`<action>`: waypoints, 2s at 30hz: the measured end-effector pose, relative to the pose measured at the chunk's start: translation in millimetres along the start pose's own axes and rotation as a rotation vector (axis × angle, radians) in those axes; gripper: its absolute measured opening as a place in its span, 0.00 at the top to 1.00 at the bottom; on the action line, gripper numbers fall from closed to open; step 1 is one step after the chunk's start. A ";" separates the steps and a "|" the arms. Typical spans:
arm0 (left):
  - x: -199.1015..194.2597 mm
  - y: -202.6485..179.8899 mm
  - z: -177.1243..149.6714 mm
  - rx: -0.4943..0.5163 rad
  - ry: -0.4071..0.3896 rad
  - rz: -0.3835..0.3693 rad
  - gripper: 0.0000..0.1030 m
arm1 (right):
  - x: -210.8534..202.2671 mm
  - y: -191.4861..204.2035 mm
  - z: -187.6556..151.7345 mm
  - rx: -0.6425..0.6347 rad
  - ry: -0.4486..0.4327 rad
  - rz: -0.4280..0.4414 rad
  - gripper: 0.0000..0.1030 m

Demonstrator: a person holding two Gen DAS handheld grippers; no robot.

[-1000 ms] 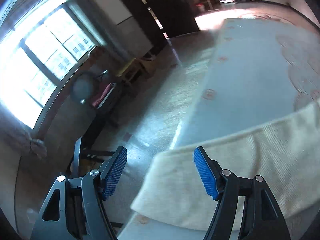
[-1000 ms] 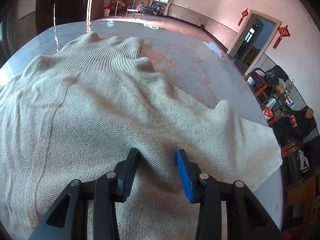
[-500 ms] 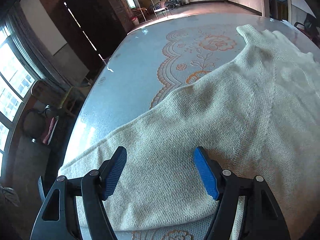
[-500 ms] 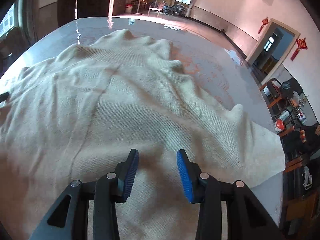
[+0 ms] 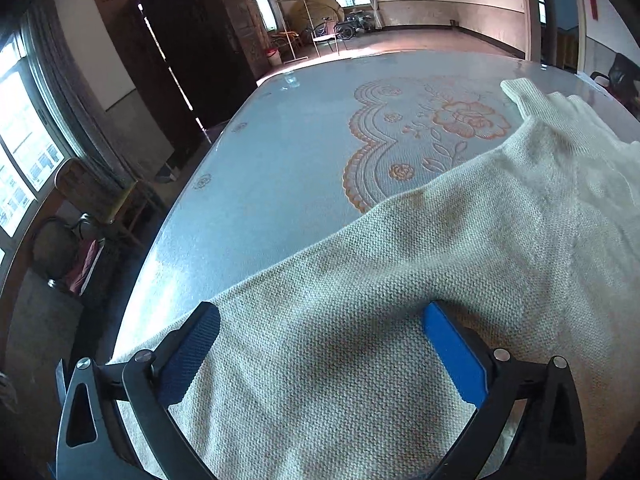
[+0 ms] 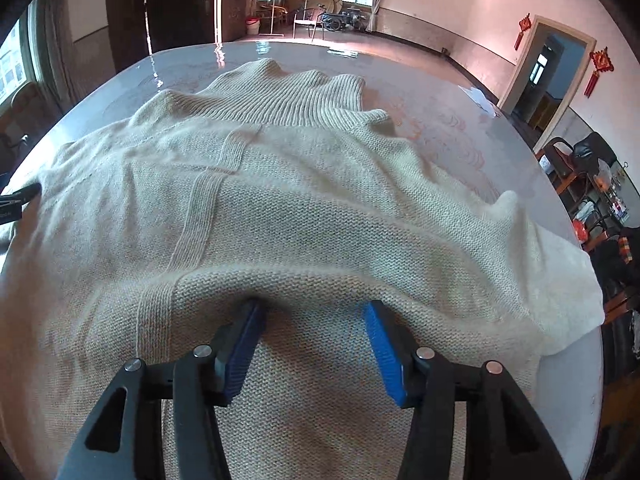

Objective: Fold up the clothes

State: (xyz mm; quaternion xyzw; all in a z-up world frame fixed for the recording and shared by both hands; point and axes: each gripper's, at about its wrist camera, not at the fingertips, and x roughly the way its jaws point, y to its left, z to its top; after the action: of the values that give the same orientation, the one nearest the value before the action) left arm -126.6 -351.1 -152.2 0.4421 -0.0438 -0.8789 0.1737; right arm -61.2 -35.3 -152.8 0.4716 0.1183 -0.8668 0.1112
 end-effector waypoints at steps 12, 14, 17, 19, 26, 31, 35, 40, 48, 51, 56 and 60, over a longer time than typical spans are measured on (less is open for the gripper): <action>-81.9 -33.4 17.0 -0.026 -0.058 -0.087 0.01 | -35.6 -12.9 3.8 0.090 -0.015 0.129 0.36; -115.4 -53.8 0.6 -0.018 -0.080 -0.142 0.01 | -50.1 -6.8 -12.4 0.042 -0.005 0.143 0.36; -142.3 -89.6 -22.8 0.007 -0.058 -0.194 0.01 | -62.2 0.4 -36.5 -0.028 0.025 0.139 0.36; -152.1 -113.0 -39.8 0.016 -0.034 -0.207 0.01 | -62.8 -1.0 -47.9 -0.046 0.054 0.139 0.36; -160.6 -155.2 -84.0 0.006 -0.002 -0.165 0.01 | -58.6 -12.0 -65.0 0.024 0.100 0.157 0.36; -159.7 -154.0 -104.8 0.001 0.001 -0.130 0.01 | -56.4 -9.8 -76.7 -0.007 0.105 0.145 0.36; -146.9 -149.1 -121.1 0.025 0.031 -0.097 0.01 | -54.1 -6.8 -89.1 -0.043 0.097 0.133 0.36; -145.6 -126.9 -139.9 -0.047 0.005 -0.176 0.00 | -60.5 -14.1 -98.5 -0.065 0.076 0.149 0.36; -162.3 -111.6 -152.2 -0.106 0.067 -0.193 0.01 | -106.5 -29.8 -135.9 -0.114 0.044 0.159 0.36; -170.4 -123.9 -148.9 -0.115 0.058 -0.252 0.01 | -113.5 -26.8 -149.5 -0.146 0.057 0.155 0.36; -177.1 -156.1 -150.8 0.009 0.026 -0.246 0.01 | -108.6 -19.8 -161.9 -0.154 0.085 0.144 0.36; -172.8 -156.9 -158.8 0.013 0.025 -0.260 0.01 | -104.4 -20.4 -169.5 -0.122 0.088 0.154 0.36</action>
State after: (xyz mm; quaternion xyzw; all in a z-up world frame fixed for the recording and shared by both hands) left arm 52.2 -132.6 -152.8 0.4560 0.0105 -0.8882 0.0558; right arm 122.1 45.0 -152.0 0.5095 0.1390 -0.8251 0.2007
